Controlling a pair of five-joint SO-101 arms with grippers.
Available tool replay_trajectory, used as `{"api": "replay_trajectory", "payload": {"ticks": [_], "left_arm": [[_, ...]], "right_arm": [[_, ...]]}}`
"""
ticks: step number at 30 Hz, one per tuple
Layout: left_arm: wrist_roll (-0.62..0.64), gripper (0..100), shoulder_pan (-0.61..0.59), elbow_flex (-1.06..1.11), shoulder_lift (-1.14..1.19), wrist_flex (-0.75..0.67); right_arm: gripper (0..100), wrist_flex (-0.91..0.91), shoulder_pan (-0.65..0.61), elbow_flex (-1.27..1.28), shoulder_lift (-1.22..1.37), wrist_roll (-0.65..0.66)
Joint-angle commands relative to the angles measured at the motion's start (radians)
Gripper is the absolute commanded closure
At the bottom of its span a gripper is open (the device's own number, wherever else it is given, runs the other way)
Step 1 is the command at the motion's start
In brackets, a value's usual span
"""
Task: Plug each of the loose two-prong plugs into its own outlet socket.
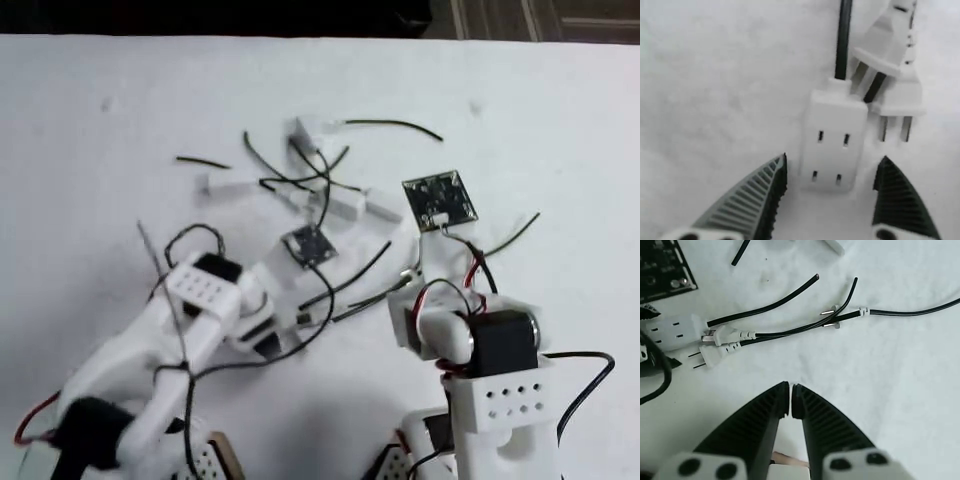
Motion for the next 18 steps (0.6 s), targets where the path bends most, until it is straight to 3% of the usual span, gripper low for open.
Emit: {"api": "replay_trajectory", "payload": {"ticks": [1,10,15,18], "left_arm": [[-0.008,79,-0.035,-0.121,0.094,-0.014],[0.002,90,-0.056,-0.259,0.217,-0.017],[0.074,88,-0.088,-0.258,0.216,-0.060],[0.084,80,-0.090,-0.262,0.214,-0.021]], "right_arm": [[97.8,-0.010,0.013,-0.006,-0.002,-0.011],[97.8,-0.010,0.013,-0.006,-0.001,-0.011],[97.8,-0.010,0.015,-0.006,0.004,-0.011],[97.8,-0.015,0.015,-0.006,0.004,-0.015]]}}
